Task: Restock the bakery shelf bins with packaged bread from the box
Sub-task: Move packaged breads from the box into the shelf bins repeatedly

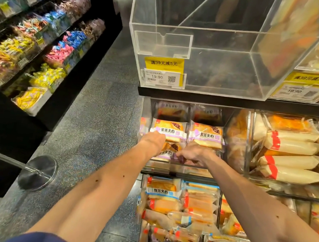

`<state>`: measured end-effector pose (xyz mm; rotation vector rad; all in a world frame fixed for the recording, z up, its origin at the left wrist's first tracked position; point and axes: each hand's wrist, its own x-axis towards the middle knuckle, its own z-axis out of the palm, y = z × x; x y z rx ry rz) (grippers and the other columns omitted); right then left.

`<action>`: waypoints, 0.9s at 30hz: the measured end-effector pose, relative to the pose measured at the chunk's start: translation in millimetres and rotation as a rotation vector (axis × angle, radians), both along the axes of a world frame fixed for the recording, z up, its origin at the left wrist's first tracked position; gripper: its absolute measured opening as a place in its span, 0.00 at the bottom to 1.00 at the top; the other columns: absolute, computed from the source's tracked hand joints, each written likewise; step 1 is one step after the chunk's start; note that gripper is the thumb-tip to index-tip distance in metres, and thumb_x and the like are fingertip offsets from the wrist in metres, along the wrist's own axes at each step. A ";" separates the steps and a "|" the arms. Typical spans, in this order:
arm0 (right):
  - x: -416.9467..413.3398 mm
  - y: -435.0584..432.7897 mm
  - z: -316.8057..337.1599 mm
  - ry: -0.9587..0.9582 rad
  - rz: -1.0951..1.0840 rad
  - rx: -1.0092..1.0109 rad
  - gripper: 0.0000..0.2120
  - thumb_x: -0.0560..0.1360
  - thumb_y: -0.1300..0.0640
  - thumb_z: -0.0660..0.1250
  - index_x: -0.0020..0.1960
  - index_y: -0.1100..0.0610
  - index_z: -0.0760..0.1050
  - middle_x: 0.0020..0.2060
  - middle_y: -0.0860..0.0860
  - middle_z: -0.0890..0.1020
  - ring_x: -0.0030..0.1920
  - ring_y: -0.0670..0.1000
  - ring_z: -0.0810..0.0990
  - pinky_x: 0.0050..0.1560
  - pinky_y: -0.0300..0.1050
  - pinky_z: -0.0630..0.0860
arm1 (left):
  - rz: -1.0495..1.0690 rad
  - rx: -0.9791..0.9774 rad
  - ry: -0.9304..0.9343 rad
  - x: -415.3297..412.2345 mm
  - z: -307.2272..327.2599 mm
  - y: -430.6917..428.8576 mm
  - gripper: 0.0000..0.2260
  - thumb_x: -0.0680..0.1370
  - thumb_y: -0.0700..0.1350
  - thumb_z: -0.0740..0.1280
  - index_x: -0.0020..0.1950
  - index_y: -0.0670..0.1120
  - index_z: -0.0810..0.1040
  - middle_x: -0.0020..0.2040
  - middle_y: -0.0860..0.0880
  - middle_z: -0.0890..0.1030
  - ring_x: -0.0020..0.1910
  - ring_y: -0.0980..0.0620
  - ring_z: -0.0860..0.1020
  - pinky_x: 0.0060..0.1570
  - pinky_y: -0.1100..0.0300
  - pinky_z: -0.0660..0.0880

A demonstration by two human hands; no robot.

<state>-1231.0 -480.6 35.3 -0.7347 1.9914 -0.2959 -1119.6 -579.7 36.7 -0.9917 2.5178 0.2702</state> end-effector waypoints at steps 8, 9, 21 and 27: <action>-3.3 17.1 11.6 0.198 0.030 -0.158 0.15 0.82 0.48 0.63 0.46 0.60 0.77 0.40 0.54 0.77 0.36 0.48 0.72 0.39 0.42 0.69 | -0.146 -0.017 0.033 7.5 6.4 0.6 0.11 0.83 0.42 0.61 0.63 0.39 0.74 0.60 0.41 0.78 0.58 0.44 0.77 0.48 0.58 0.71; -2.8 23.1 15.2 0.206 0.002 -0.208 0.15 0.81 0.48 0.64 0.53 0.61 0.78 0.42 0.53 0.77 0.36 0.47 0.72 0.40 0.42 0.69 | -0.165 -0.017 0.059 8.0 12.0 -0.9 0.12 0.83 0.43 0.62 0.63 0.40 0.73 0.61 0.41 0.77 0.59 0.44 0.77 0.49 0.58 0.70; 78.8 76.8 88.2 0.403 0.334 -0.677 0.08 0.77 0.51 0.70 0.56 0.50 0.79 0.38 0.41 0.80 0.39 0.42 0.78 0.48 0.45 0.77 | 0.031 0.008 0.722 149.3 109.3 34.3 0.03 0.79 0.48 0.69 0.48 0.50 0.81 0.35 0.58 0.77 0.34 0.62 0.75 0.42 0.61 0.74; 213.8 59.5 68.2 0.228 0.793 -0.764 0.12 0.77 0.50 0.69 0.59 0.50 0.79 0.44 0.43 0.80 0.48 0.47 0.79 0.50 0.44 0.72 | 0.351 -0.200 0.693 321.7 84.5 114.2 0.10 0.78 0.53 0.64 0.47 0.48 0.80 0.36 0.60 0.72 0.38 0.58 0.75 0.42 0.58 0.74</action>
